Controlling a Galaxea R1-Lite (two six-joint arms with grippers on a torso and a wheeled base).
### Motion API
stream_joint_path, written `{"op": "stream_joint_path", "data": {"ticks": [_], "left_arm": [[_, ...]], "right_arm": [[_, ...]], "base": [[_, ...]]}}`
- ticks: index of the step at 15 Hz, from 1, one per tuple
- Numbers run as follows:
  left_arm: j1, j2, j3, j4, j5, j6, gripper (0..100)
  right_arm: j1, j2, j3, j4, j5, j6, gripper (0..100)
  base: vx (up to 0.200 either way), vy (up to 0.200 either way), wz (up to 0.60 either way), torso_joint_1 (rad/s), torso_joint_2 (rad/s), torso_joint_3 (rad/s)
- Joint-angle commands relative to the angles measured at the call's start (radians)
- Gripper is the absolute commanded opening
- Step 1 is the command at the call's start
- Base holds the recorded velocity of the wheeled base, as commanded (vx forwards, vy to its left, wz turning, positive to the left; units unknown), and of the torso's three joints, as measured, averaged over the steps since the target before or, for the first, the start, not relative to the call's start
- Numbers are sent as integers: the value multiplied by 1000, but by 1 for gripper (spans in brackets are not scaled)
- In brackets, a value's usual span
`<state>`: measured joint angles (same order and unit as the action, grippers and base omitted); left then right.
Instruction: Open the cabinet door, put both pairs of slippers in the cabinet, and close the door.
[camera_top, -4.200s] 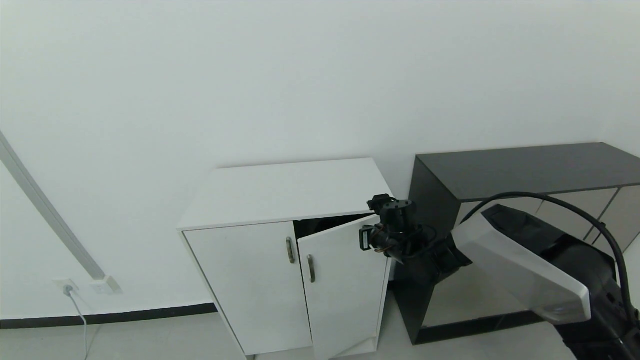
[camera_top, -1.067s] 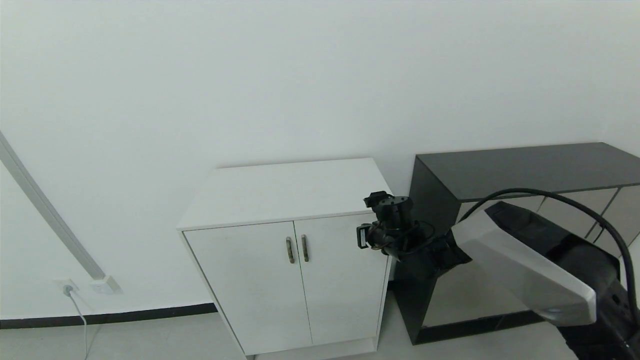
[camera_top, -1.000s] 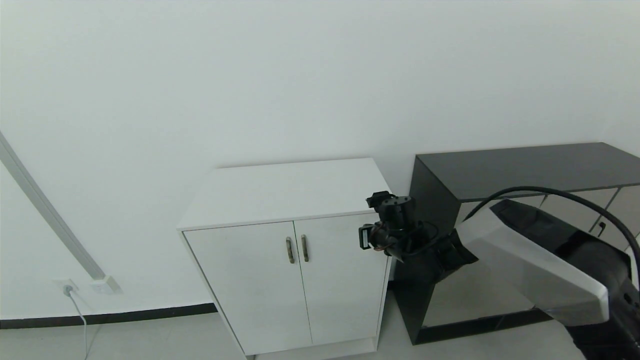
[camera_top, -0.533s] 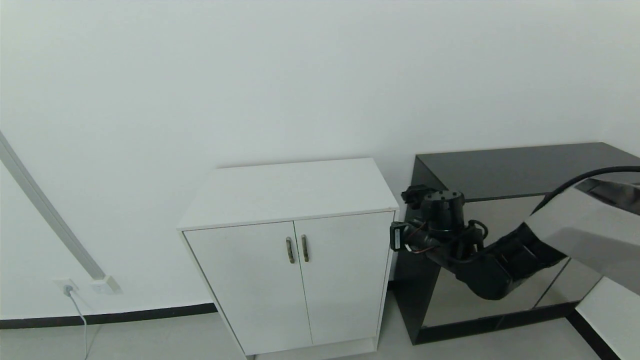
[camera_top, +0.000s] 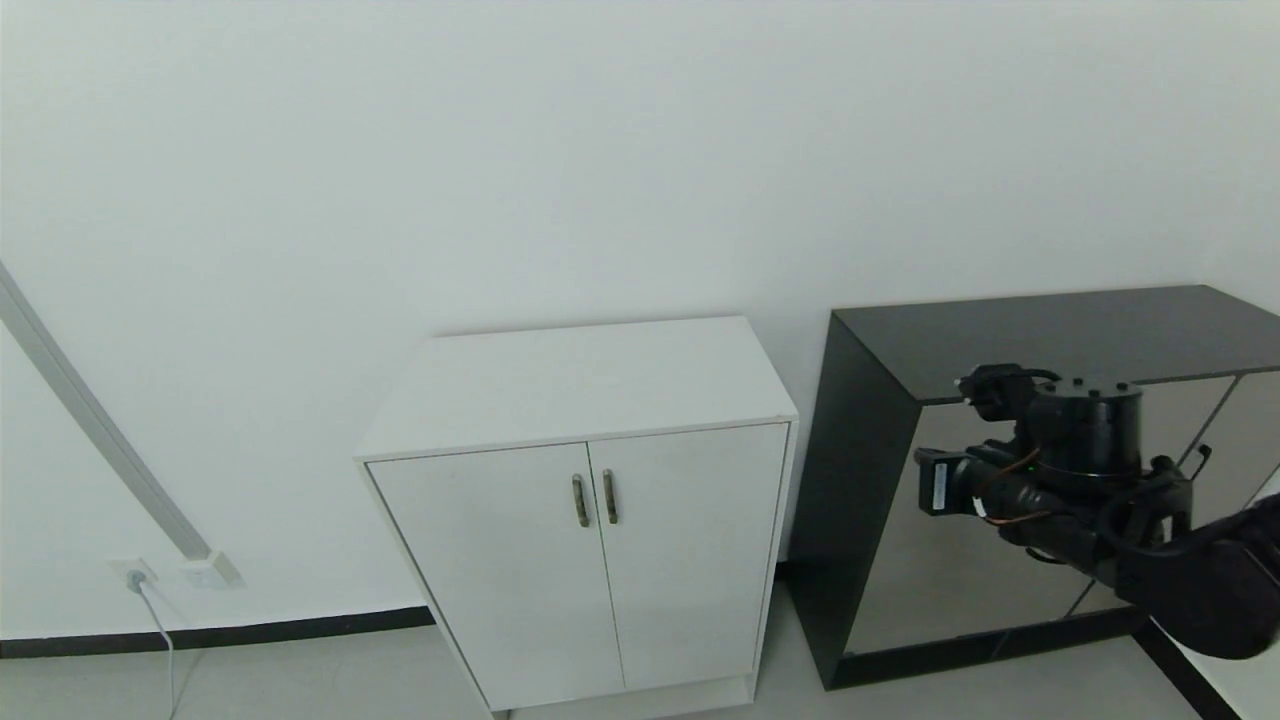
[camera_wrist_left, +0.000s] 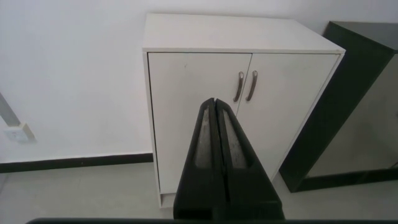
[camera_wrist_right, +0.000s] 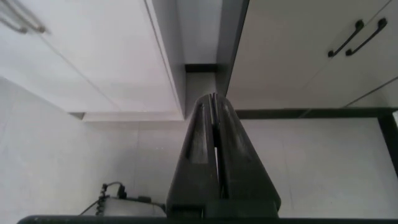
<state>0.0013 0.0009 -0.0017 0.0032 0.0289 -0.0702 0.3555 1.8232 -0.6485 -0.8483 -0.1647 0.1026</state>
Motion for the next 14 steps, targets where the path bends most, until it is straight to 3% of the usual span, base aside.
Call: {"op": "stream_joint_path", "data": {"ticks": [1, 8, 14], "left_arm": [[0, -1, 0, 0, 0, 0, 0], [0, -1, 0, 0, 0, 0, 0], [0, -1, 0, 0, 0, 0, 0]], "right_arm": [[-55, -131, 99, 0, 4, -24, 0], [-73, -390, 418, 0, 28, -34, 0], [-73, -544, 598, 2, 51, -30, 0]], "base": [[0, 0, 0, 0, 0, 0], [0, 0, 0, 0, 0, 0], [0, 0, 0, 0, 0, 0]]}}
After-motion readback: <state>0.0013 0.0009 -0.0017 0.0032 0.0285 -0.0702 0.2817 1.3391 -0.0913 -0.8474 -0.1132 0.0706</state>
